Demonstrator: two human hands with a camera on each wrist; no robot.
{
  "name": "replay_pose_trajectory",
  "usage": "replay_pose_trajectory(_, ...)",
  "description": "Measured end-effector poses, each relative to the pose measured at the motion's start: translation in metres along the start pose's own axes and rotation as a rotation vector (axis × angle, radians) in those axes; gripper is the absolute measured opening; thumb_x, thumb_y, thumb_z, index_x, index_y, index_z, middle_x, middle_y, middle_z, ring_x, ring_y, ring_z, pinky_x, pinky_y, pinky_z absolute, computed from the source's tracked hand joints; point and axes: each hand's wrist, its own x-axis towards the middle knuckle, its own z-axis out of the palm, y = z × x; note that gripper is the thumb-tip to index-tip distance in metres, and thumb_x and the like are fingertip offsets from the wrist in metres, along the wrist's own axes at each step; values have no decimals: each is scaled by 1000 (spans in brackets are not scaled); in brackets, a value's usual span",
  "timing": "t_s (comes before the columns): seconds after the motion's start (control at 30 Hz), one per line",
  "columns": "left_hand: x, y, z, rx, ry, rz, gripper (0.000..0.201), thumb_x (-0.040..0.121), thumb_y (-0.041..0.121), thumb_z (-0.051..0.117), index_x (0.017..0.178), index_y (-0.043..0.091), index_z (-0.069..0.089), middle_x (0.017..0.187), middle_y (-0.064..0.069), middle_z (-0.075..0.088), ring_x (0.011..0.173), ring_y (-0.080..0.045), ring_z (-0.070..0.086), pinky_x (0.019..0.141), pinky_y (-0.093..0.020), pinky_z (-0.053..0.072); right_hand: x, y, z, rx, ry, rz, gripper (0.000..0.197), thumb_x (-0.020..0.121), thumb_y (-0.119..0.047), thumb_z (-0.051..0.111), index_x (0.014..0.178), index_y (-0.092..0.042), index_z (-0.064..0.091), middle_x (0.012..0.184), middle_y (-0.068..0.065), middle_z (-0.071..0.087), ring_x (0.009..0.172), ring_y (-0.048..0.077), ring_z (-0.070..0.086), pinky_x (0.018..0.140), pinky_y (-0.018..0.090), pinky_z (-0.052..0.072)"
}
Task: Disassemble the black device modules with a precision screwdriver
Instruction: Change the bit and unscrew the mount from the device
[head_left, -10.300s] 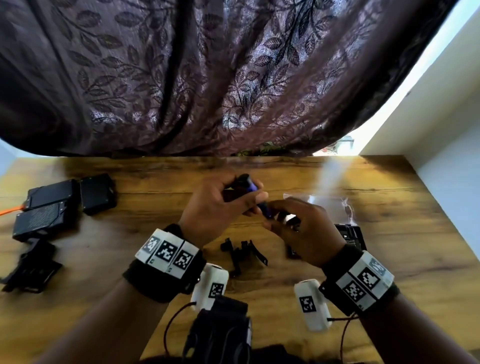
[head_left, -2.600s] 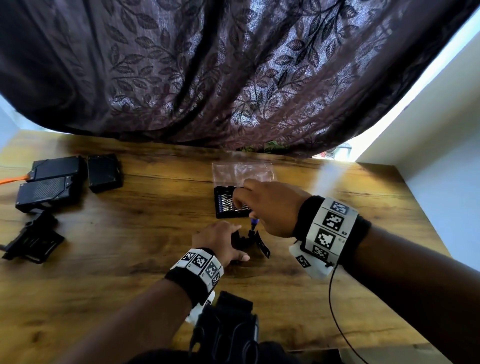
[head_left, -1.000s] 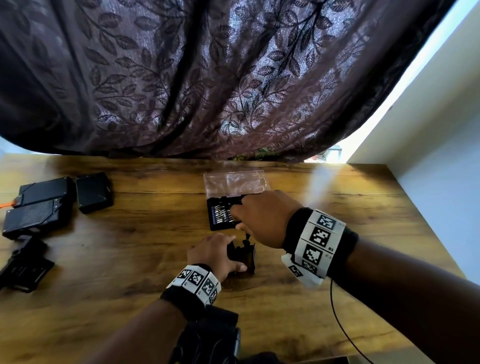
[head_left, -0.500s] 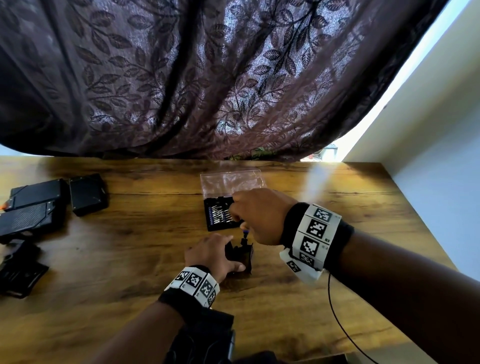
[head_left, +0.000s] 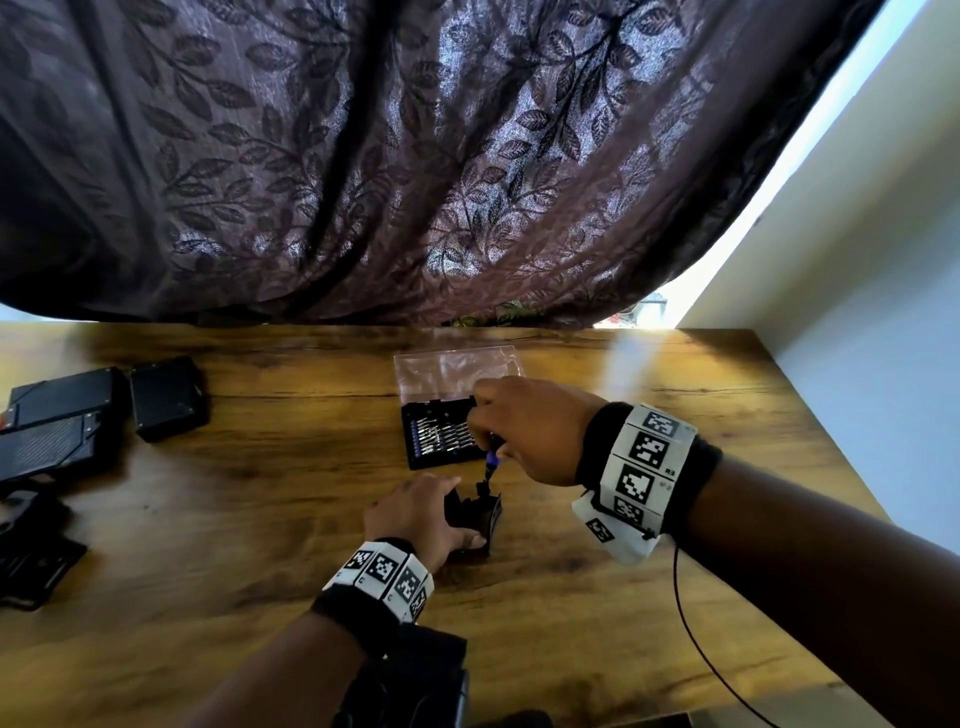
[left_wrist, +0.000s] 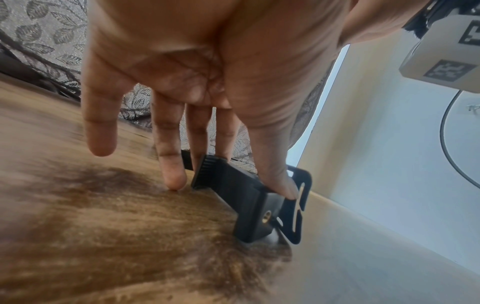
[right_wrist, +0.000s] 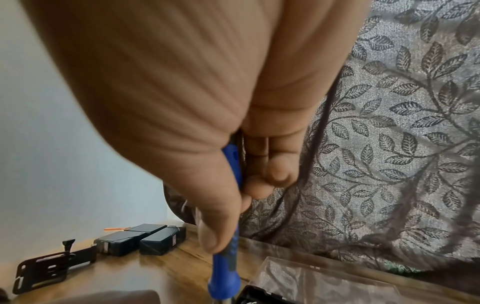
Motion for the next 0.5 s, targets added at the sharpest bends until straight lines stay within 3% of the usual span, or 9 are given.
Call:
replay_pose_trajectory(0.1, 1, -2, 0, -12, -3, 1, 91, 72, 67, 78, 151, 38, 41, 154, 12, 44, 140, -15, 44, 108, -46, 43, 2, -3, 0, -25, -8, 7, 17, 91, -10, 66, 105, -20, 63, 111, -4, 48, 84, 12, 41, 67, 25, 30)
replay_pose_trajectory(0.33, 0, -2, -1, -20, -1, 6, 91, 73, 66, 78, 151, 38, 40, 155, 12, 43, 141, -15, 43, 109, -47, 43, 9, -6, -3, -51, -30, -4, 15, 93, -18, 66, 108, -18, 67, 111, -1, 50, 82, 15, 47, 69, 28, 35)
replay_pose_trajectory(0.5, -2, -8, -7, -5, -18, 36, 88, 74, 64, 78, 151, 45, 39, 155, 13, 45, 142, -16, 42, 109, -45, 44, 9, -1, -3, -52, -53, 8, 13, 97, -21, 62, 106, -18, 70, 110, -1, 51, 86, 15, 51, 71, 28, 37)
